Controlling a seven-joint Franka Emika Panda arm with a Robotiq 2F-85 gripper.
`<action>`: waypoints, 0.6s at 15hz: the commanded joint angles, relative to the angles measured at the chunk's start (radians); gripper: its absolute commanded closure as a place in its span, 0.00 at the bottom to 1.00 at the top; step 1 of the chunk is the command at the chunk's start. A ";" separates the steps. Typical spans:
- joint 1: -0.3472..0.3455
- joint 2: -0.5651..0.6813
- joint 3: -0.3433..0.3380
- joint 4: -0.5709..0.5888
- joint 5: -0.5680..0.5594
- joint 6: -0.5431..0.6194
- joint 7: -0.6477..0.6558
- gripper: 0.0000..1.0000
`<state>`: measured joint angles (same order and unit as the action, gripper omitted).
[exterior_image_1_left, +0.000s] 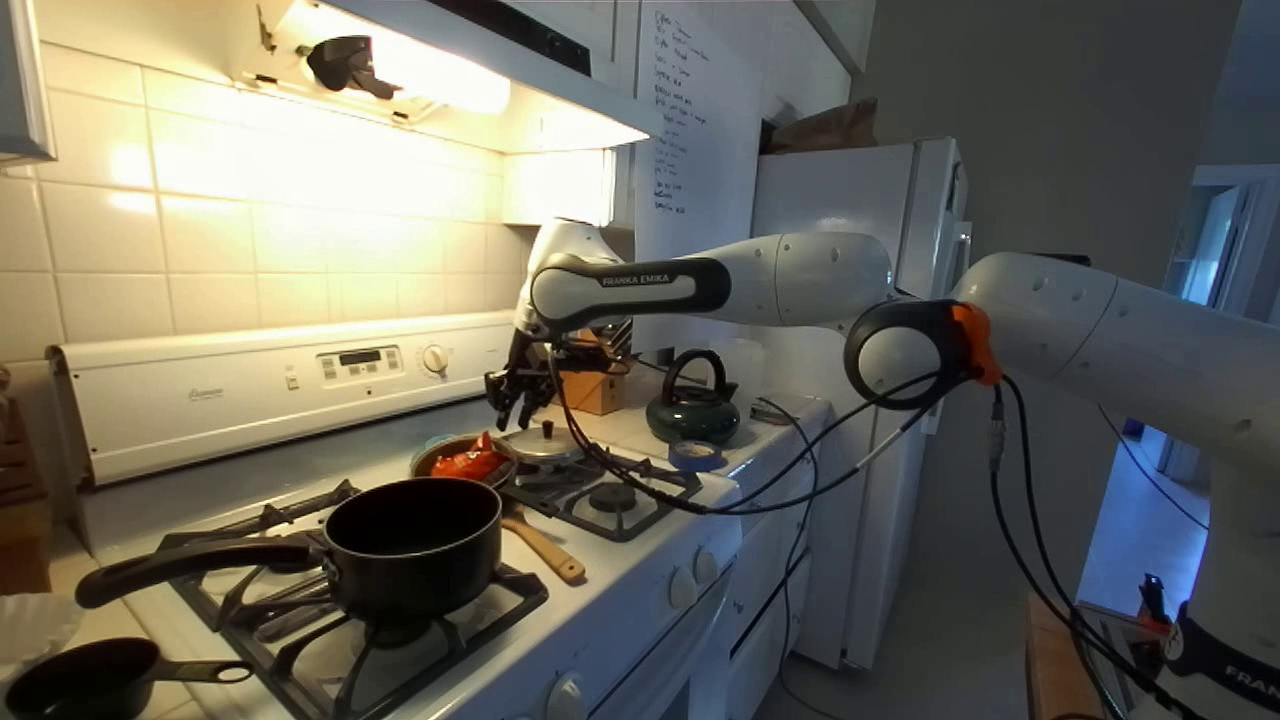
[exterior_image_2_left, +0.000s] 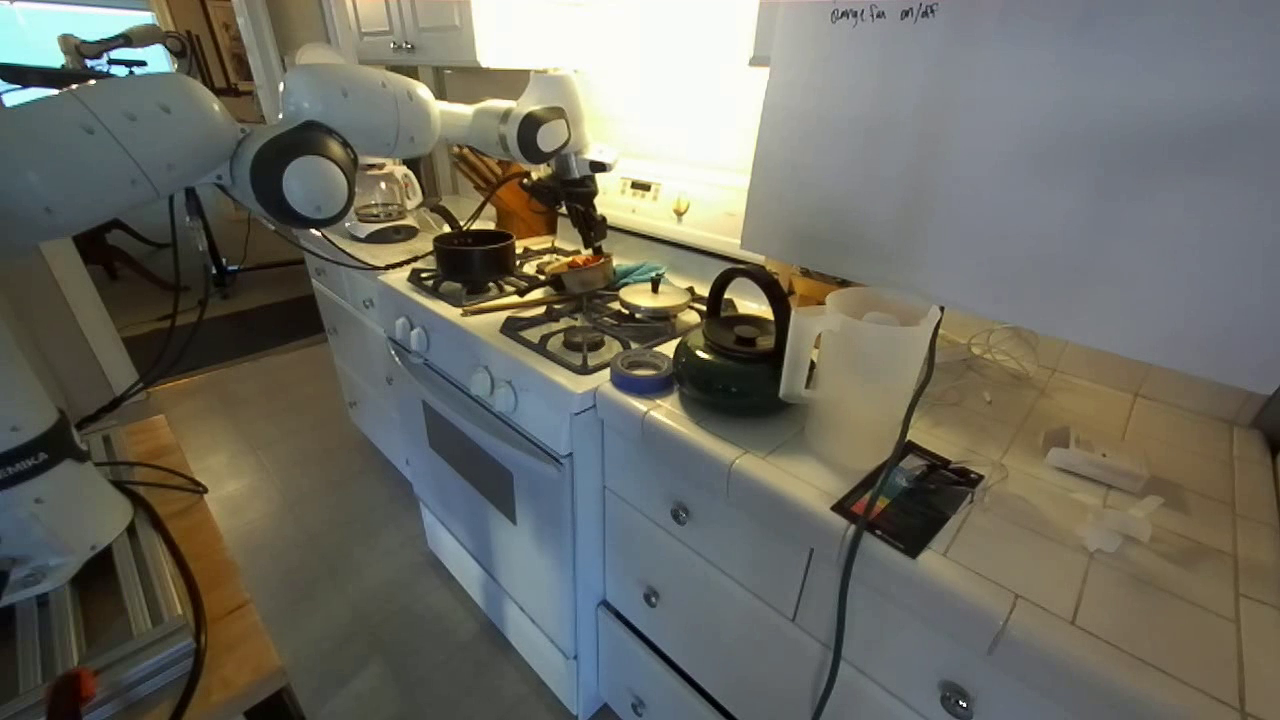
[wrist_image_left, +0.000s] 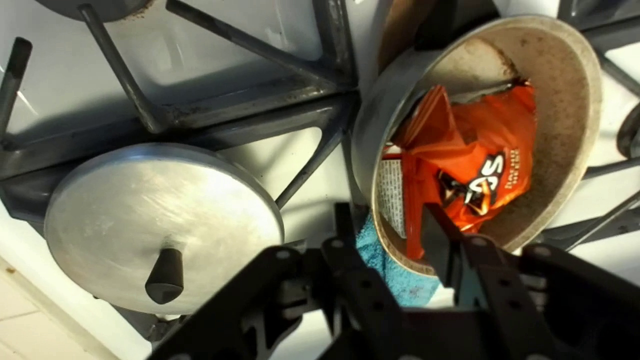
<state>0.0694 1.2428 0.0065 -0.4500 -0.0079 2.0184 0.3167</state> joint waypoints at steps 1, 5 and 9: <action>-0.012 -0.015 -0.002 -0.026 0.007 -0.029 -0.094 0.27; -0.019 0.035 0.003 0.019 0.012 -0.006 -0.137 0.21; -0.014 0.065 0.002 0.019 0.011 0.030 -0.147 0.49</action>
<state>0.0544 1.2732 0.0059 -0.4557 -0.0079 2.0211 0.1934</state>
